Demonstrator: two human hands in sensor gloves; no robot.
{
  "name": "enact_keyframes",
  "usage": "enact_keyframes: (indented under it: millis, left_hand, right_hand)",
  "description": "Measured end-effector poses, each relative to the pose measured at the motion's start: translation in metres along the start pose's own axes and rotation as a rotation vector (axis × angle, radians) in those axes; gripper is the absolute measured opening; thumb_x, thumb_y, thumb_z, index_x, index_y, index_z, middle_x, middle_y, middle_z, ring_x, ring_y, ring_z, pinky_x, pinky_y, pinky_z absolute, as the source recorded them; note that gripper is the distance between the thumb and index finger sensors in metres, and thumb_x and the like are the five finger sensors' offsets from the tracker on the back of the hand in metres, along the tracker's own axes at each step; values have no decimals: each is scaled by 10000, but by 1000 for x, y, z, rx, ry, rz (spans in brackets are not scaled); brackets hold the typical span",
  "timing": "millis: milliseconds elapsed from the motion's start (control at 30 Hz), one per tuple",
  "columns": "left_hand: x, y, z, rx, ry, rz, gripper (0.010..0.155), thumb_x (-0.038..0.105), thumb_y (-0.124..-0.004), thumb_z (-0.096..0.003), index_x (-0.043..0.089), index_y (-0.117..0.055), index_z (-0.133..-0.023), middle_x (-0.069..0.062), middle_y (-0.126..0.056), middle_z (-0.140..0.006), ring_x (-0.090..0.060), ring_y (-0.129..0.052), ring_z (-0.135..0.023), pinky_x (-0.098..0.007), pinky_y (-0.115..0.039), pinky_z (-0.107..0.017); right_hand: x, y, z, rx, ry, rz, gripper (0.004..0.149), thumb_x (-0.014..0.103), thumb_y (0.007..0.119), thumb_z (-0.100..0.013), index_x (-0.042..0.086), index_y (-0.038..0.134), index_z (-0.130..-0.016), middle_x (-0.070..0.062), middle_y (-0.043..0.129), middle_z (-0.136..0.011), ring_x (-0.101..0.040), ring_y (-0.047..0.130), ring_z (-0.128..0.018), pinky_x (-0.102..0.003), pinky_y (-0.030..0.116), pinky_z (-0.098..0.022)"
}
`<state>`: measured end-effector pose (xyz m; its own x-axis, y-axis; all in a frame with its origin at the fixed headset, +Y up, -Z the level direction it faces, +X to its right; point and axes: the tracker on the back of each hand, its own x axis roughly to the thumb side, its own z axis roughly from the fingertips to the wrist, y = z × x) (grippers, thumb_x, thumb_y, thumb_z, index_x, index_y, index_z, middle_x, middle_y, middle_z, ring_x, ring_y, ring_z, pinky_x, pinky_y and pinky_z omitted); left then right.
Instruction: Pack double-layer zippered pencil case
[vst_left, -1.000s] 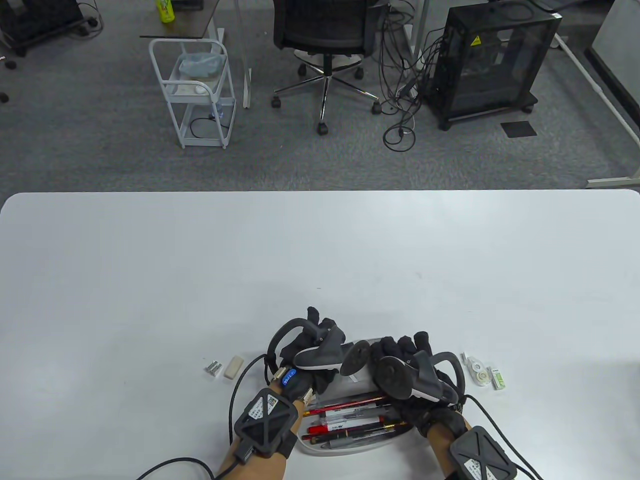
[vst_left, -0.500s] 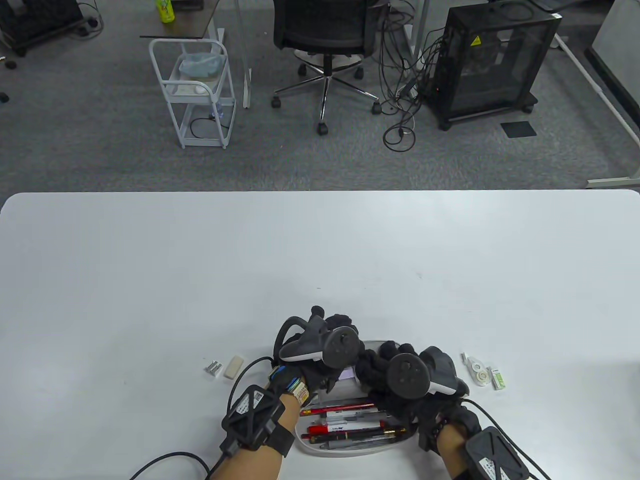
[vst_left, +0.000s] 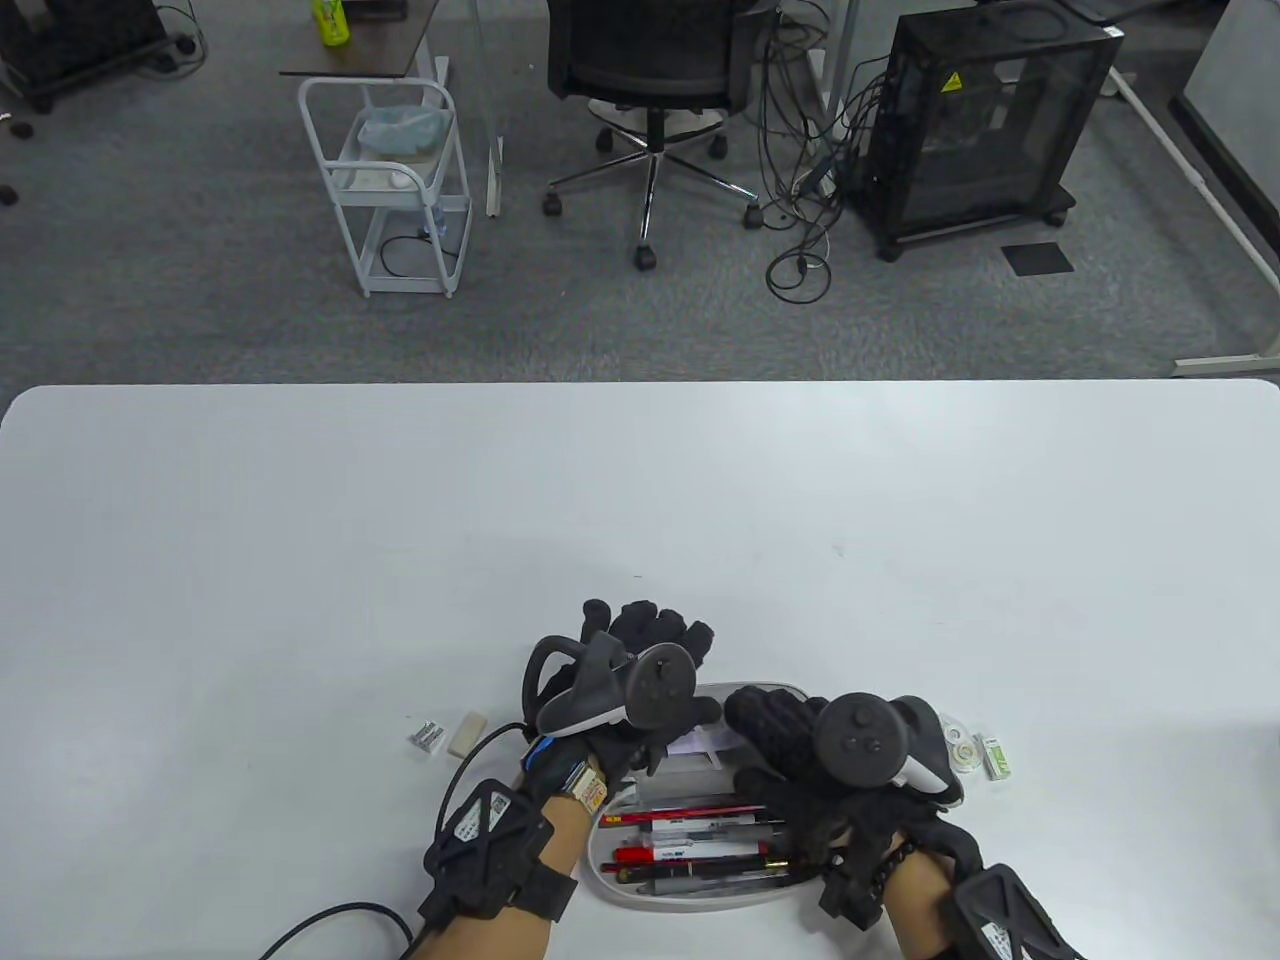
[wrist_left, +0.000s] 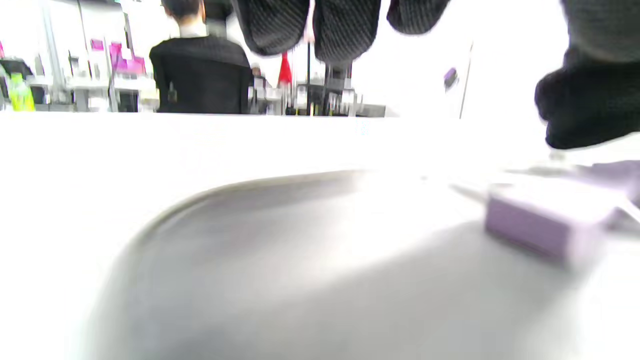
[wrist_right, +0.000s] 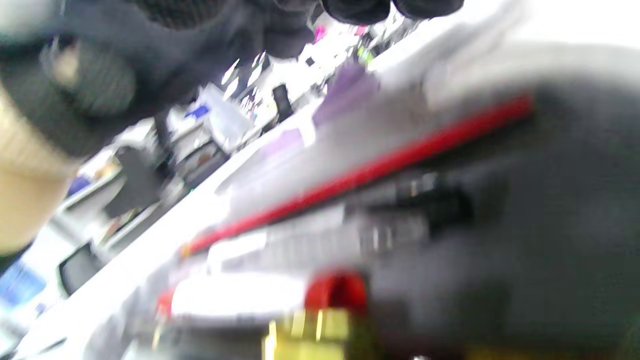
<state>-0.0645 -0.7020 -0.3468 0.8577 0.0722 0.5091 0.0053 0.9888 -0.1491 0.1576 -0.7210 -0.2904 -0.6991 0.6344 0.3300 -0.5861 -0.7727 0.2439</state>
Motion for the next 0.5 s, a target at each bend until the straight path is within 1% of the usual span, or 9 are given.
enact_keyframes:
  millis: [33,67,100,133,200,267,333,367,500]
  left_hand:
    - [-1,-4,1,-86,5,-2,984,781,-705,-323,301,-325,-1093,-108,-460,-1201,-493,-474,-1122,-732,-346,-755]
    - [-3,-10,2,-211,20,-9,1022,786,-708,-321,298,-251,-1094,-121,-382,-1214,-507,-407,-1131,-735,-307,-758]
    - [-5,-17,3,-319,37,-23,1058,784,-713,-320,287,-178,-1086,-132,-319,-1217,-517,-366,-1133,-735,-281,-760]
    - [-5,-20,5,-349,46,-43,1075,784,-721,-312,284,-154,-1077,-137,-312,-1213,-517,-371,-1132,-731,-290,-760]
    - [-8,-25,7,-332,61,-122,1088,773,-738,-305,261,-164,-1074,-140,-343,-1208,-518,-412,-1127,-730,-311,-759]
    - [-9,-27,4,-327,73,-167,1086,764,-747,-309,256,-163,-1071,-131,-358,-1206,-512,-423,-1128,-729,-313,-760]
    - [-9,-30,-2,-347,67,-156,1093,769,-740,-298,245,-165,-1066,-102,-440,-1192,-498,-458,-1125,-720,-327,-762]
    - [-9,-31,-4,-346,75,-134,1089,763,-747,-295,228,-200,-1070,-89,-545,-1158,-488,-499,-1116,-719,-337,-761]
    - [-8,-29,-12,-292,84,-154,1098,766,-771,-259,213,-284,-1074,-80,-619,-1117,-446,-599,-1088,-719,-360,-759]
  right_hand:
    - [1,-6,3,-41,16,26,720,512,693,-476,155,472,-1061,-147,596,-1119,-461,569,-1032,-643,346,-723]
    - [3,-14,7,-82,40,85,699,516,696,-473,143,537,-1042,-148,673,-1080,-454,644,-998,-638,392,-717]
    - [6,-23,12,-79,64,169,659,520,703,-469,145,632,-1006,-145,754,-1036,-450,708,-962,-639,423,-709]
    - [8,-28,14,-55,87,236,616,528,700,-471,154,717,-960,-127,837,-976,-434,778,-915,-626,458,-706]
    - [12,-38,22,68,182,425,564,542,691,-479,173,785,-895,-86,918,-872,-378,870,-821,-582,526,-698]
    - [8,-36,30,164,285,501,551,551,696,-480,174,817,-863,-68,954,-803,-354,910,-759,-569,559,-685]
    - [1,-24,36,223,329,526,552,548,720,-462,163,846,-837,-69,982,-757,-351,940,-715,-559,591,-667]
    - [-1,-18,38,255,332,533,557,548,729,-454,164,847,-839,-70,986,-755,-349,943,-713,-556,596,-664]
    - [-7,4,42,327,327,493,639,548,749,-432,114,777,-900,-79,955,-814,-359,923,-761,-555,589,-670]
